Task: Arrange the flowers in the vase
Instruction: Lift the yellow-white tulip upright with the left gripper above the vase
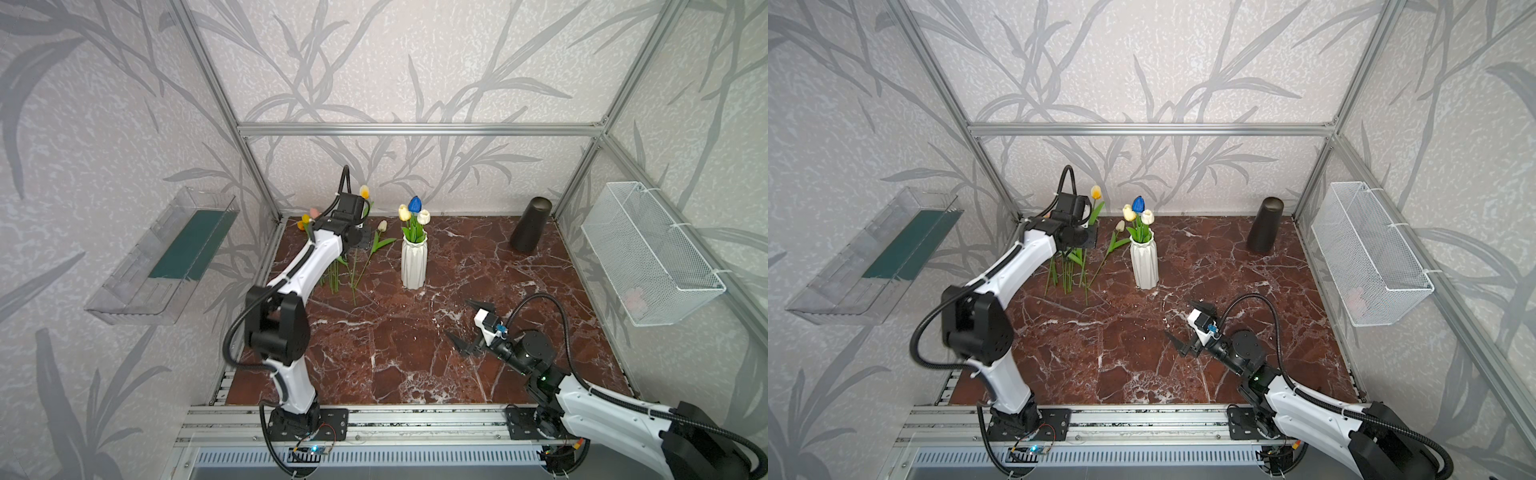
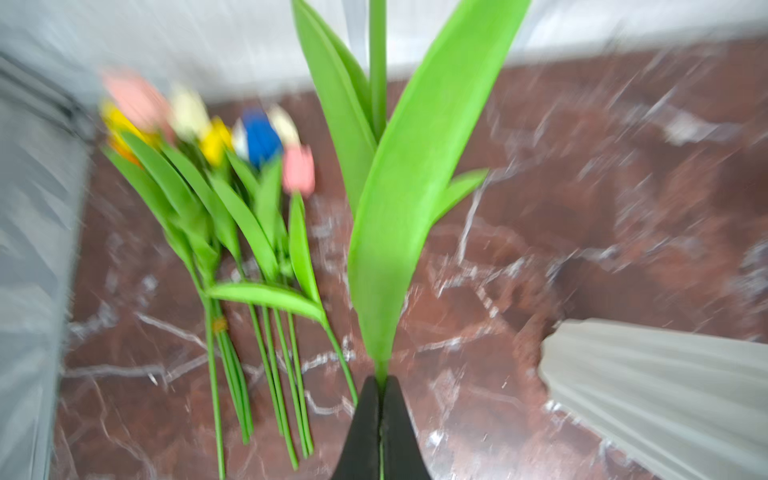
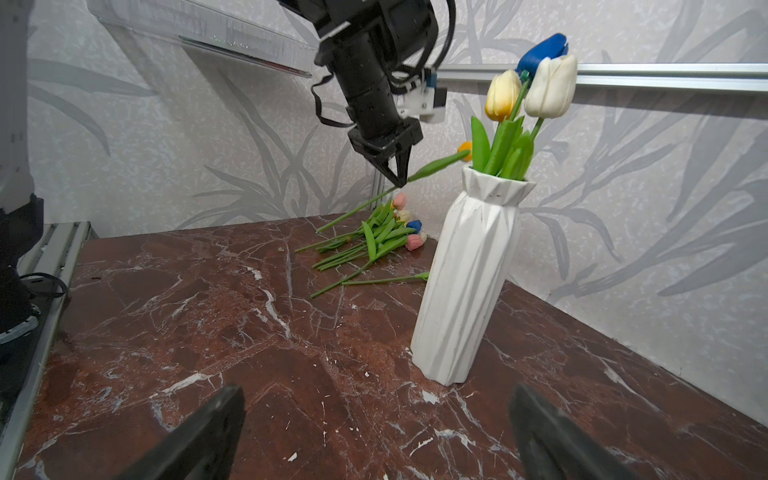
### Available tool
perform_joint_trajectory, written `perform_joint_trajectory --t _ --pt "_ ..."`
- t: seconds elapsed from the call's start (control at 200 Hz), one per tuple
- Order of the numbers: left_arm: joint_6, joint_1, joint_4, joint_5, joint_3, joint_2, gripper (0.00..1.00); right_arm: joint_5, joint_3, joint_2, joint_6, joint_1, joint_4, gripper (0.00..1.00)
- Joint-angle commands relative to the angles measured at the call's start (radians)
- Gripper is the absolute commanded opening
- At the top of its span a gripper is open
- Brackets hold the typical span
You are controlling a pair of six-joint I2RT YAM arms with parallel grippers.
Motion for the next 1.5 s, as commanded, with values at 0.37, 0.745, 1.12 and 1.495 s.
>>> perform_joint_trajectory --t 0.37,0.745,1.12,1.495 --pt "-0.036 -0.099 1.186 0.436 -0.624 -0.584 0.00 0.004 0.021 0.008 -0.002 0.005 0.038 1.00" --pt "-0.136 -0.108 1.437 0.570 -0.432 -0.294 0.00 -0.007 0.022 -0.004 0.002 0.005 0.031 1.00" --pt "-0.083 -0.121 1.409 0.534 -0.406 -0.176 0.00 -0.007 0.021 -0.018 -0.001 0.005 0.019 1.00" --pt "0.009 -0.146 1.392 0.478 -0.439 -0.148 0.00 -0.010 0.021 -0.013 -0.004 0.005 0.023 1.00"
